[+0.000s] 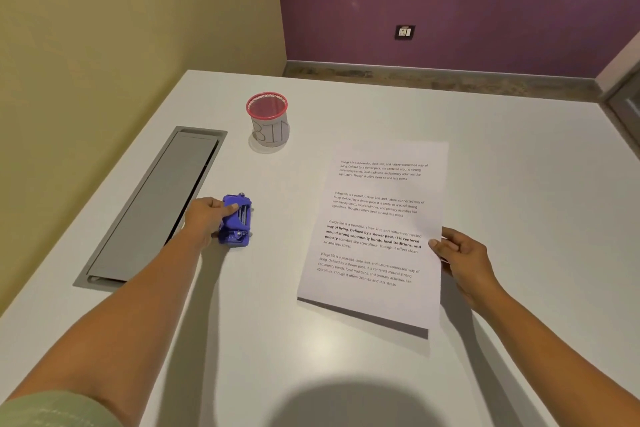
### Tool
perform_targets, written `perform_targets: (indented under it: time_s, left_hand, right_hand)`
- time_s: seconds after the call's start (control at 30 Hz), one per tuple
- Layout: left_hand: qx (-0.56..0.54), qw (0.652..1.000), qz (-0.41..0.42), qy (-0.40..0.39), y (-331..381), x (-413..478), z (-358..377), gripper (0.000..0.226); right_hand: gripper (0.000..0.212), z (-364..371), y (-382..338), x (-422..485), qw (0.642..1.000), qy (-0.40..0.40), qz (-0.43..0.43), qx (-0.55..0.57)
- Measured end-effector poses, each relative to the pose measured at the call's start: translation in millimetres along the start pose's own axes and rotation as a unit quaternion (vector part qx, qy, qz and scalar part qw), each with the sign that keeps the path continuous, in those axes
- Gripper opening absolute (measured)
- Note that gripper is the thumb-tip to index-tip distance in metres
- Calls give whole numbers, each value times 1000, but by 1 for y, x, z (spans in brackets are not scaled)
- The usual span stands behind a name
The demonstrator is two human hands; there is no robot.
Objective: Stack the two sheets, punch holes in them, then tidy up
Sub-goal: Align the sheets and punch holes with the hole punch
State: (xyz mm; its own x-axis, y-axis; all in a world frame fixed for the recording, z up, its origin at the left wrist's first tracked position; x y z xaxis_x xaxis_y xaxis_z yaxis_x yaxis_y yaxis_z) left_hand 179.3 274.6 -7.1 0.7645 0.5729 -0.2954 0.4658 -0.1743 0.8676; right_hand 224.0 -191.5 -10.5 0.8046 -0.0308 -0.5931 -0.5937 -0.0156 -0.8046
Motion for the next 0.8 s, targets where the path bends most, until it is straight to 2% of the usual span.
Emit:
perform_targets:
  time_s: [0.3,0.6,0.8]
  left_hand:
    - [-136,985,21,-100,26,-48,74,18]
    - [-190,976,15,-101,34,-72,102,18]
    - [-222,972,1,-84,27,-81,106,15]
  right_hand:
    - [25,-16,-8,-12,1000,-16,-10,-2]
    - [28,-15,-9,-17,999,-29,-17,-31]
    - [39,-15,-8,-17,999,-20,-16,-26]
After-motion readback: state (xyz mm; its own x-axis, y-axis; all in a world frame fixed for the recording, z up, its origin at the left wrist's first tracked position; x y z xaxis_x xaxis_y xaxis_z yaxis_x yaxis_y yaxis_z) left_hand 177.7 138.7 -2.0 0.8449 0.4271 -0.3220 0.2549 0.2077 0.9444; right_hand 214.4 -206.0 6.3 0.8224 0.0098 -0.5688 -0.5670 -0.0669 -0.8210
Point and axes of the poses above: each hand's wrist, its own x-axis towards the middle knuckle, its own z-axis out of the palm, y = z × x, the point moved 10 cm from there along x, towards the middle knuckle, and after that the axes turned 13 degrees about z, right-handed, at the moved point
